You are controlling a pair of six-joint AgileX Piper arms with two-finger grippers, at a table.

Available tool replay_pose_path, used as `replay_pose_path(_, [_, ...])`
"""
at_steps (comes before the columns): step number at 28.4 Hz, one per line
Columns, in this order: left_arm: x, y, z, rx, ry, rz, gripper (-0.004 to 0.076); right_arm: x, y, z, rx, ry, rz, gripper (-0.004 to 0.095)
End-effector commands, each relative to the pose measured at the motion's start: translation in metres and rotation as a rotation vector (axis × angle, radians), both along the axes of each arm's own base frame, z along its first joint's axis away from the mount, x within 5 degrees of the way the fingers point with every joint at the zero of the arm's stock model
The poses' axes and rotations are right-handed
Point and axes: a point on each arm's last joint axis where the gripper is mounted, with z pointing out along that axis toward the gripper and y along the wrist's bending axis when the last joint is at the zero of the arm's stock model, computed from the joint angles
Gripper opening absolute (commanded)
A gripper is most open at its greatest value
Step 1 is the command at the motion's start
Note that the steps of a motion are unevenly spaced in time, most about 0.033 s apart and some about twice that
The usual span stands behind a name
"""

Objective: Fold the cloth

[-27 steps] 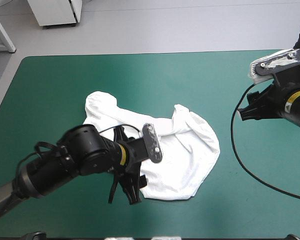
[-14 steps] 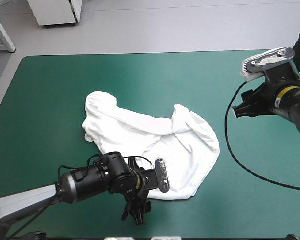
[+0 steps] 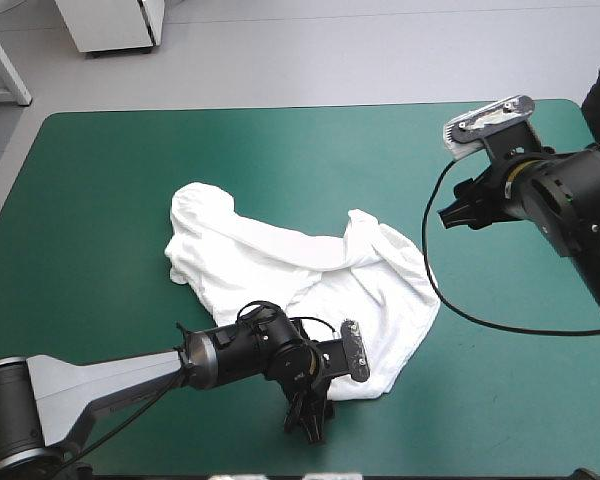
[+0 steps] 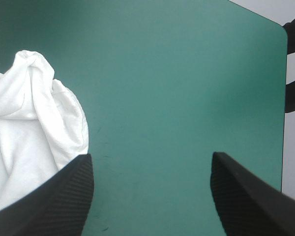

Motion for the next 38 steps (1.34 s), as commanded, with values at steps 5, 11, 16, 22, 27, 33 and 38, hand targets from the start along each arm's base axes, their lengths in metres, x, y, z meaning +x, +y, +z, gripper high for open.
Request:
replay_pose_path(5, [0.002,-0.008,-0.024,0.014,0.040,0.047,0.0100,0.044,0.022,-0.027,-0.037,0.055,0.012,0.0644])
replay_pose_path(11, [0.000,-0.006,-0.025,0.038,0.058,0.064,-0.0010,0.088,0.051,-0.074,-0.048,0.144,0.084,0.0644])
replay_pose_path(16, [-0.003,-0.002,-0.026,0.088,0.090,0.068,-0.0010,0.125,0.058,-0.132,0.056,0.338,0.072,0.0614])
replay_pose_path(22, [-0.003,-0.001,-0.026,0.097,0.096,0.069,-0.0010,0.148,0.051,-0.159,0.089,0.369,0.044,0.0567])
replay_pose_path(27, [-0.003,-0.001,-0.026,0.098,0.096,0.069,-0.0010,0.158,0.054,-0.179,0.111,0.404,0.047,0.0567])
replay_pose_path(33, [-0.003,-0.001,-0.026,0.102,0.099,0.069,-0.0010,0.167,0.061,-0.216,0.120,0.513,0.049,0.0560])
replay_pose_path(38, [-0.002,0.001,-0.027,0.112,0.083,0.083,-0.0010,0.169,0.064,-0.237,0.116,0.593,0.039,0.0308])
